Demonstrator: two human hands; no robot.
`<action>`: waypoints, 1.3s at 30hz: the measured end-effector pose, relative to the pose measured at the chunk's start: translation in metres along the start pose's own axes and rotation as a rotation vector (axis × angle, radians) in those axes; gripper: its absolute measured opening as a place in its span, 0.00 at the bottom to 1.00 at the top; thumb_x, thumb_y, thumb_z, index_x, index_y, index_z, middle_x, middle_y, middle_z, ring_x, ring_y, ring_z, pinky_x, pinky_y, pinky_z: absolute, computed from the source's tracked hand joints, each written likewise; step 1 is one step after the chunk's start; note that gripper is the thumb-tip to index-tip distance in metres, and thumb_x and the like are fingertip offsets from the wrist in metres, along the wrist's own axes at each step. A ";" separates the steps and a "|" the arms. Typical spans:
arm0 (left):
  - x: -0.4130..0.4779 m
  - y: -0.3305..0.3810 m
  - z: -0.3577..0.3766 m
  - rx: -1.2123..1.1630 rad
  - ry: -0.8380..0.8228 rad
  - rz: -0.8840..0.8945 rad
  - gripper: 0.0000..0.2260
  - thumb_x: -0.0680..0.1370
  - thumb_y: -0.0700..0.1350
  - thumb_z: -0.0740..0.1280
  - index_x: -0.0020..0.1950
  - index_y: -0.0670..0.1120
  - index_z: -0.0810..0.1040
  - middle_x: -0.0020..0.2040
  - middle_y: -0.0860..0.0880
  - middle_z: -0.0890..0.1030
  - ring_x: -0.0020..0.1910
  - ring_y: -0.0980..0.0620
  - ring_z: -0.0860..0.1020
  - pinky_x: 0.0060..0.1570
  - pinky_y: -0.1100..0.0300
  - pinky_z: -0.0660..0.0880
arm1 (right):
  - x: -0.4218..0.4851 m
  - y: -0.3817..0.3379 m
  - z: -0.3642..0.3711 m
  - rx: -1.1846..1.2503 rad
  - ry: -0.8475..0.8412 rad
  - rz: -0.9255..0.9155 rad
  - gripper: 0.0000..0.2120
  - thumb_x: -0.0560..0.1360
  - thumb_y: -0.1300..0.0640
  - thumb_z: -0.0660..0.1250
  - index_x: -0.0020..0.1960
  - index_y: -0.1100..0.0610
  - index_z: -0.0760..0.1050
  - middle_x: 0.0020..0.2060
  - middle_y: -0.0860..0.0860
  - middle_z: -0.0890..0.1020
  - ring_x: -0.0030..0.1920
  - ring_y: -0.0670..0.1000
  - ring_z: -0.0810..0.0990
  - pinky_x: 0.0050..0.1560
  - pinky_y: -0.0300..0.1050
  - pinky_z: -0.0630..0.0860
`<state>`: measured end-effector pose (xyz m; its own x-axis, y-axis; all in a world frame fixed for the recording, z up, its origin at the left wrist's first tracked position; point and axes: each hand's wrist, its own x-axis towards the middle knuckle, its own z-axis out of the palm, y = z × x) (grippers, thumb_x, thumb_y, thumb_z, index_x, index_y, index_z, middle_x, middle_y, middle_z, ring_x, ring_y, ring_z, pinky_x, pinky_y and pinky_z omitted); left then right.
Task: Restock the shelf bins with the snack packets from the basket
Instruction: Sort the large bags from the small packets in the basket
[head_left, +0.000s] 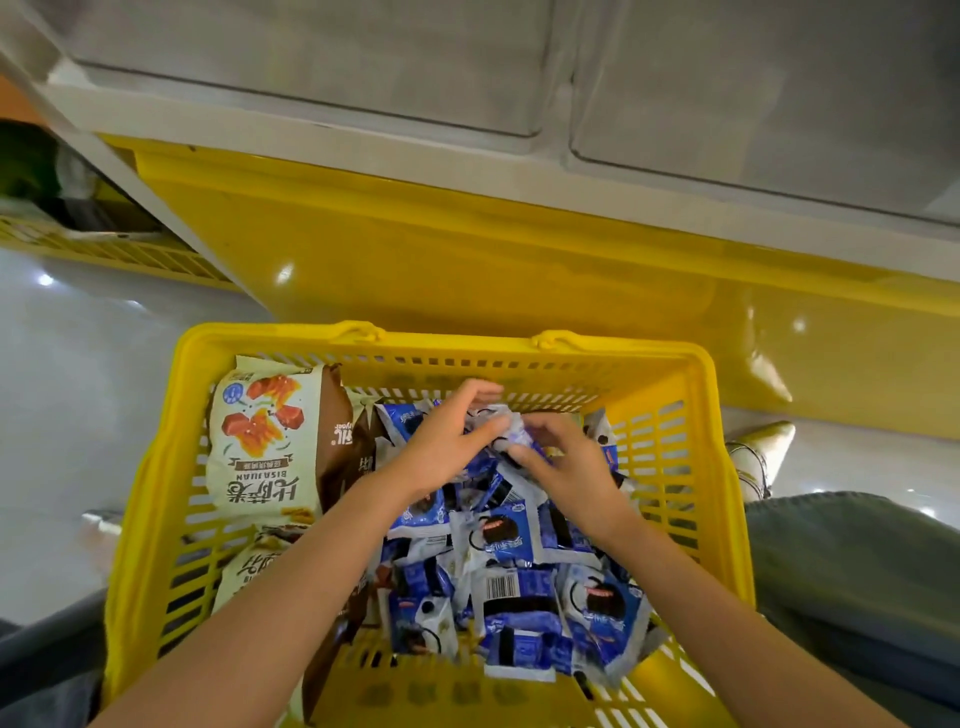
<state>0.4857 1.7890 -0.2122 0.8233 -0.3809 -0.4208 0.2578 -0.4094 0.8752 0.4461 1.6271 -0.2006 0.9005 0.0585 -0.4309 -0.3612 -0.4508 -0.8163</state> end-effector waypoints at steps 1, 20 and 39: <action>-0.002 -0.001 -0.001 -0.024 0.027 -0.009 0.11 0.79 0.47 0.62 0.60 0.48 0.70 0.57 0.52 0.75 0.58 0.56 0.72 0.55 0.66 0.67 | 0.000 -0.004 -0.001 0.065 -0.060 0.027 0.12 0.77 0.52 0.63 0.60 0.49 0.70 0.53 0.43 0.75 0.51 0.34 0.74 0.47 0.24 0.69; 0.011 -0.014 0.013 -0.031 0.441 -0.301 0.25 0.70 0.44 0.74 0.63 0.41 0.69 0.57 0.47 0.74 0.49 0.57 0.70 0.39 0.77 0.63 | 0.012 0.014 0.016 -0.015 0.028 0.043 0.09 0.81 0.61 0.56 0.53 0.56 0.75 0.45 0.48 0.81 0.43 0.38 0.79 0.45 0.31 0.72; -0.030 -0.018 -0.007 0.100 0.292 -0.106 0.24 0.71 0.43 0.73 0.64 0.41 0.71 0.46 0.58 0.67 0.35 0.82 0.67 0.34 0.84 0.64 | 0.062 0.037 -0.012 -0.509 0.115 0.581 0.13 0.80 0.59 0.58 0.56 0.68 0.74 0.53 0.64 0.79 0.51 0.61 0.78 0.42 0.46 0.71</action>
<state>0.4603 1.8135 -0.2134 0.9084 -0.0837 -0.4097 0.3112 -0.5192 0.7960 0.4912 1.6028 -0.2530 0.6303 -0.3921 -0.6701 -0.6523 -0.7355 -0.1831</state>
